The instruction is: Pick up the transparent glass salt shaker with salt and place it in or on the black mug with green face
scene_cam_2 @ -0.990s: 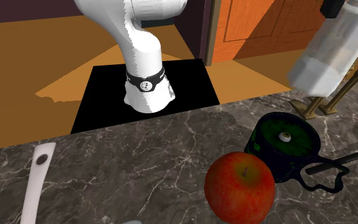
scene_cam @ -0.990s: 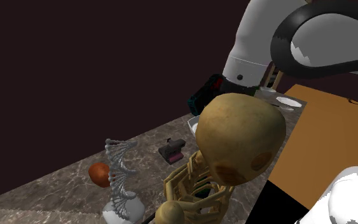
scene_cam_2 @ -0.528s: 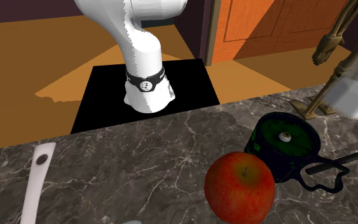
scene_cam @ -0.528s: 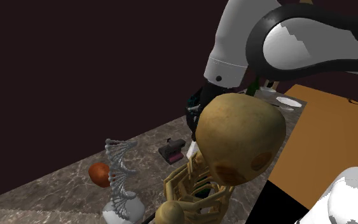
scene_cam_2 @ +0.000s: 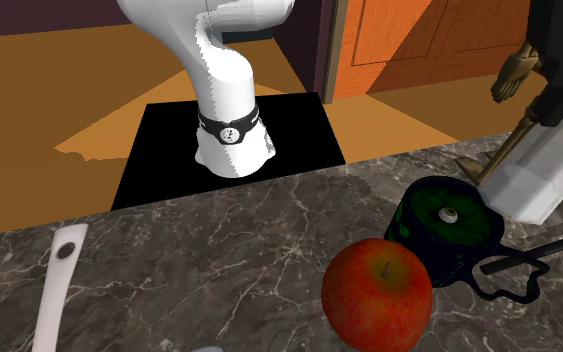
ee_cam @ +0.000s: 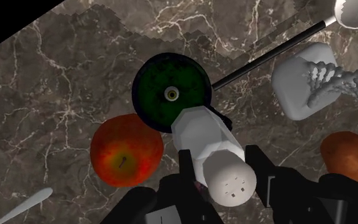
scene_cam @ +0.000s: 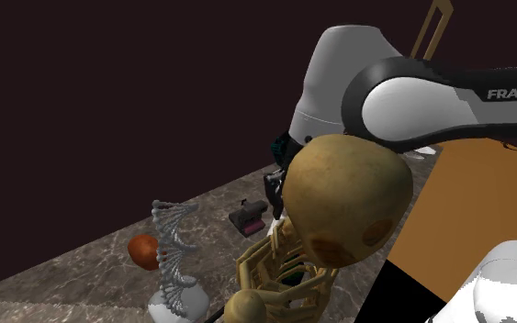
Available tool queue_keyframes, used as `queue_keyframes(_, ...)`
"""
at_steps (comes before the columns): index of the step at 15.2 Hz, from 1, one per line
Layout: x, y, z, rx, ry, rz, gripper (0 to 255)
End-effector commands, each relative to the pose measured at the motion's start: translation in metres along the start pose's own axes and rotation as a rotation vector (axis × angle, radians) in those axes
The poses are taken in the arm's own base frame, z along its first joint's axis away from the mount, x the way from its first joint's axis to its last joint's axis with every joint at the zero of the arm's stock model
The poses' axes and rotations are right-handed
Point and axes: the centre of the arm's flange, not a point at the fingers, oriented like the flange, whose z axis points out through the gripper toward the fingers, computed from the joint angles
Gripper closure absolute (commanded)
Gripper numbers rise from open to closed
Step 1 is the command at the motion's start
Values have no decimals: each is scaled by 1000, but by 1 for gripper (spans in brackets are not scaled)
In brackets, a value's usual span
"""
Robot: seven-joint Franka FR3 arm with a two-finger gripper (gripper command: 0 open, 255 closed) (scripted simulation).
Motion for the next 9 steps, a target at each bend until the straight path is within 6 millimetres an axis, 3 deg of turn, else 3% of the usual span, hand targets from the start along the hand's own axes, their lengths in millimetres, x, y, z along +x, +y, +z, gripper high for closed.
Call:
queue_keyframes(1, 0, 0, 10, 0, 1, 0, 255)
queue_keyframes(9, -1, 3, 49, 0, 1, 0, 255)
